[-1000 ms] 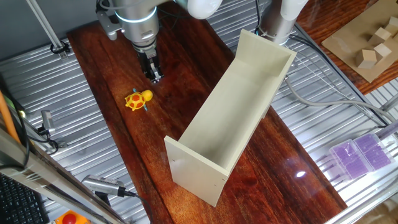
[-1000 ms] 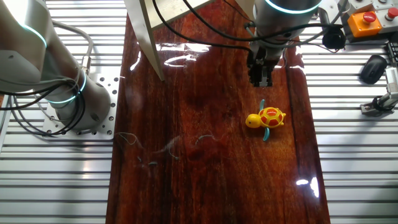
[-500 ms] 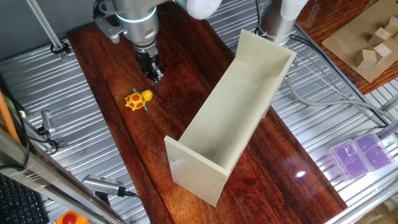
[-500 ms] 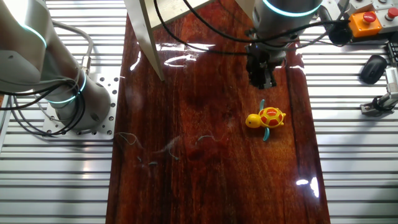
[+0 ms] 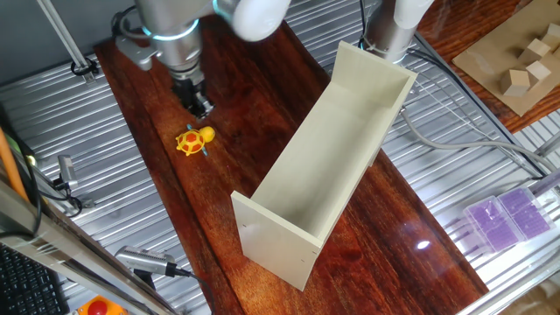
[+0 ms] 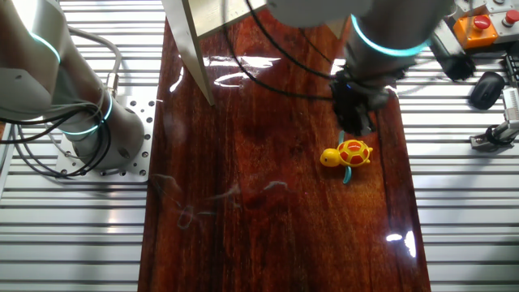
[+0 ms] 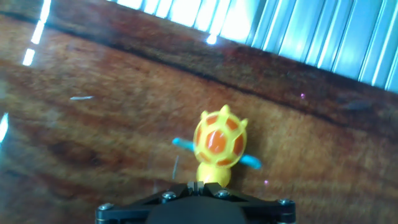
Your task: Put the object on the shelf
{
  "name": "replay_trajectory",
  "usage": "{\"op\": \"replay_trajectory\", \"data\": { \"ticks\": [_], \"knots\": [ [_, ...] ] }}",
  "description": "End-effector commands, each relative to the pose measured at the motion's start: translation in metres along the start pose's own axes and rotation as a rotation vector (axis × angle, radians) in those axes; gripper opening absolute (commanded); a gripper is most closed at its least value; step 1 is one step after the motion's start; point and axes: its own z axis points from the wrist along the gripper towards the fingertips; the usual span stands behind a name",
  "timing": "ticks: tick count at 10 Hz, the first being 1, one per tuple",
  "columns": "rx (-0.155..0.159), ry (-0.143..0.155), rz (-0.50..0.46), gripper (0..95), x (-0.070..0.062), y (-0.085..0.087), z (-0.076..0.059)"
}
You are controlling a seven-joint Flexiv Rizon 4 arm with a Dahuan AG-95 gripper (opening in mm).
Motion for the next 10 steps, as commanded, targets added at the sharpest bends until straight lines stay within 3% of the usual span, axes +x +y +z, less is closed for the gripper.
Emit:
{"op": "replay_trajectory", "data": {
  "ticks": [1, 2, 4, 7, 8, 9, 10],
  "knots": [
    [0.004, -0.009, -0.012, 0.0, -0.004, -0.003, 0.004],
    [-0.001, -0.015, -0.042, 0.0, -0.004, -0.003, 0.004],
    [-0.004, 0.011, -0.026, 0.0, -0.004, -0.003, 0.004],
    [-0.007, 0.023, 0.034, 57.0, -0.004, -0.003, 0.004],
    [-0.009, 0.021, 0.074, 57.0, -0.002, -0.003, 0.007],
    [-0.010, 0.018, 0.099, 76.0, -0.003, -0.003, 0.015],
    [-0.011, 0.019, 0.119, 76.0, -0.005, -0.005, 0.022]
  ]
}}
